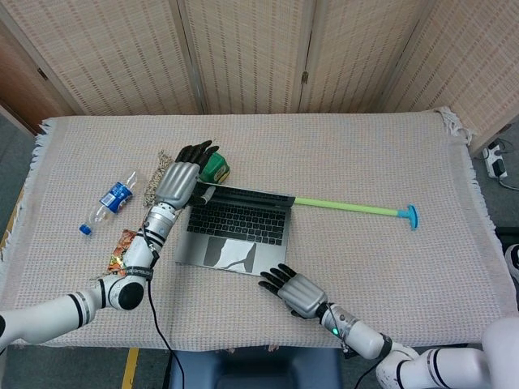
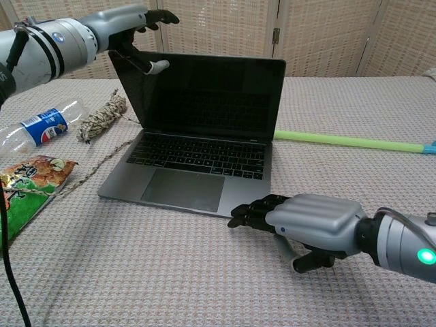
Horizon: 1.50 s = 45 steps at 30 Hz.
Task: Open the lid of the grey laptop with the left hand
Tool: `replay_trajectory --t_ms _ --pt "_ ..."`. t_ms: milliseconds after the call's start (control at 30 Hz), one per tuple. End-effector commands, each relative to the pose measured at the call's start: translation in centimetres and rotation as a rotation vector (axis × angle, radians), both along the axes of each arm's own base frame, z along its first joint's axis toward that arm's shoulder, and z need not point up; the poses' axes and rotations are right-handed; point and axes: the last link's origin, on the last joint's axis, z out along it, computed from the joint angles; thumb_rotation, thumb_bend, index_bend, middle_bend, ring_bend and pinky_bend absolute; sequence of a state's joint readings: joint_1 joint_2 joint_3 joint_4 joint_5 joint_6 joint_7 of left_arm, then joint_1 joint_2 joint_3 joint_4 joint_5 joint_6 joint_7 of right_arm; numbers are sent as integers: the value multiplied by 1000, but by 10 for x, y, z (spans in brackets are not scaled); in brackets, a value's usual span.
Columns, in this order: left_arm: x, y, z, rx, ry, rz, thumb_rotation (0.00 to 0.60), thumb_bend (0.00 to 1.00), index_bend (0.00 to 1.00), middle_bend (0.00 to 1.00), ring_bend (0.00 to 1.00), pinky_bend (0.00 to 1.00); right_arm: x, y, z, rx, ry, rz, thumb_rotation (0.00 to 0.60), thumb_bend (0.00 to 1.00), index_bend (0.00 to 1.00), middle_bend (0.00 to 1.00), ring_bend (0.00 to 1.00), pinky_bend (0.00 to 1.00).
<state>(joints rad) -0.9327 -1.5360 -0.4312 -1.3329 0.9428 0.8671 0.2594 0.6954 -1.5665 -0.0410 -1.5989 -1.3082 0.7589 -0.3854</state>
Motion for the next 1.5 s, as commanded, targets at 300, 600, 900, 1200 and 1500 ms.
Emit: replay_trajectory --t_ms 300,600,900,1200,1500 --pt "-10 35 21 43 -82 202 600 426 0 0 0 0 1 -1 0 -4 0 -2 600 1000 0 0 70 0" --pt "-20 50 28 75 -106 320 600 424 0 0 0 0 0 -4 1 -11 -2 -7 600 1000 0 0 79 0" --pt "-31 59 30 81 -94 400 600 416 0 0 0 0 1 -6 0 -14 -4 -6 600 1000 0 0 80 0" --pt "-52 48 40 70 -84 367 600 414 0 0 0 0 1 -5 5 -29 -22 -2 600 1000 0 0 77 0" --pt "-84 21 56 54 -79 294 600 419 0 0 0 0 5 -3 18 -67 -85 2 600 1000 0 0 88 0"
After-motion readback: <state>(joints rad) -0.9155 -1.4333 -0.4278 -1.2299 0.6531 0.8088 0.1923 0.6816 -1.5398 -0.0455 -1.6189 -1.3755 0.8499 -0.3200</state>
